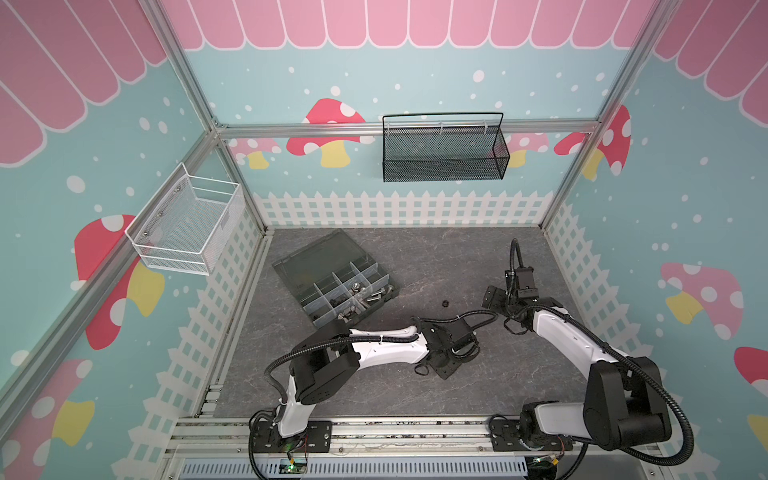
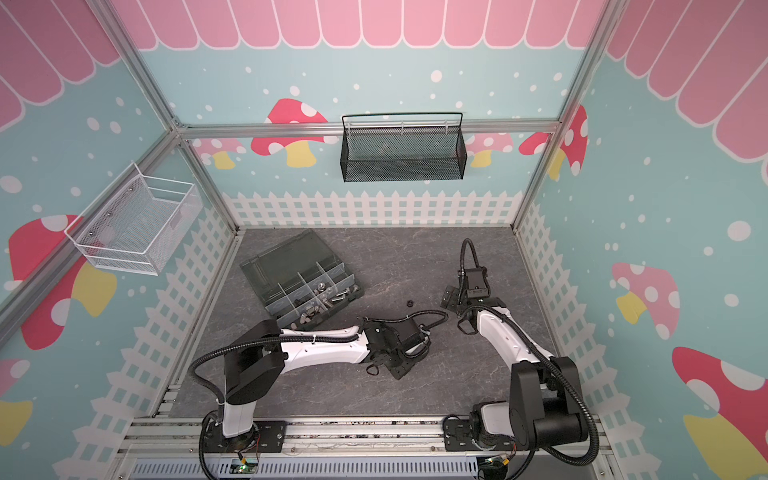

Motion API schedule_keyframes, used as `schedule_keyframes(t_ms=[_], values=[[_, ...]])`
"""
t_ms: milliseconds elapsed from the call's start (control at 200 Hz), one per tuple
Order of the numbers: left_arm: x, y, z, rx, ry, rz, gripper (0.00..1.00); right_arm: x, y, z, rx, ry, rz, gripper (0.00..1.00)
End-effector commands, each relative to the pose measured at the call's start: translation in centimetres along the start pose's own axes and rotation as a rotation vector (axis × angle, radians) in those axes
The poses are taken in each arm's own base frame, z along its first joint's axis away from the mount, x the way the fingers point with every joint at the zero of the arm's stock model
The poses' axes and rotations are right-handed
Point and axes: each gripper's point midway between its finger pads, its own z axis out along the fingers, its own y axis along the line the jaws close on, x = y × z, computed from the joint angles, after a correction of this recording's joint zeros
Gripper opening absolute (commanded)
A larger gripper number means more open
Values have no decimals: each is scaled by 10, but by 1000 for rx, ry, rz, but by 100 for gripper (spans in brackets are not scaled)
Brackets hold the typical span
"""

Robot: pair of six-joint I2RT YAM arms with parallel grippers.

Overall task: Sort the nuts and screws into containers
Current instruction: 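Lower the left gripper onto the dark nut and close on it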

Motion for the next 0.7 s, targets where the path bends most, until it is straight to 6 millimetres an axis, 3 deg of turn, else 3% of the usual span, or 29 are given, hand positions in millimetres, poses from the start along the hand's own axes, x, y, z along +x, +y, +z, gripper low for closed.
schedule_keyframes(t_ms=[0,450,695], values=[[3,-7,3,15,30,45,44,1,-3,-4,1,-7,8,98],[18,-5,20,5,87,34,43,3,-8,-4,2,-9,21,98],[33,1,20,-15,119,18,29,2,-8,-5,1,-14,24,98]])
